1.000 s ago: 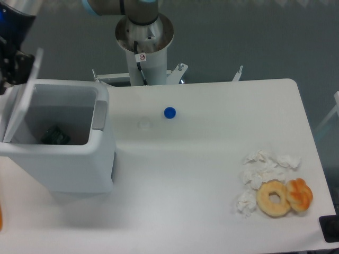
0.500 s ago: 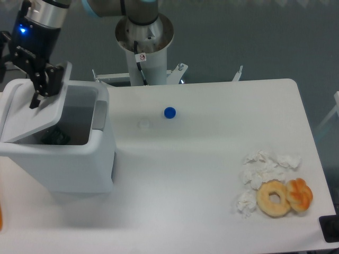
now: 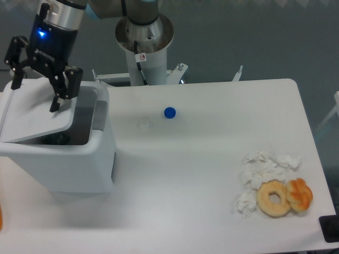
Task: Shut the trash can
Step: 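Push the raised lid forward and down with the gripper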
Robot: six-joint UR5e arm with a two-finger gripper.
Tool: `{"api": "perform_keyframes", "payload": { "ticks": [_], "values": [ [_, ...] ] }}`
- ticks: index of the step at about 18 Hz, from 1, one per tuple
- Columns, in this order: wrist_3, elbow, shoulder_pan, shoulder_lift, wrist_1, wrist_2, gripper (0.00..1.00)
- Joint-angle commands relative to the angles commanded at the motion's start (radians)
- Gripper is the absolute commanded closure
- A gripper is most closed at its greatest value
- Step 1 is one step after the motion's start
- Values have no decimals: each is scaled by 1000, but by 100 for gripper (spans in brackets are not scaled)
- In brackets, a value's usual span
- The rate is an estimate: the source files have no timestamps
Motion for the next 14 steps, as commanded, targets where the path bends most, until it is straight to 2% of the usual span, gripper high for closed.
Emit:
{"api": "perform_keyframes", "payload": {
  "ticks": [9,14],
  "values": [
    [25,-12,28,-6,-2,2,0],
    [46,-43,32,-8,0,2,0]
  ]
}}
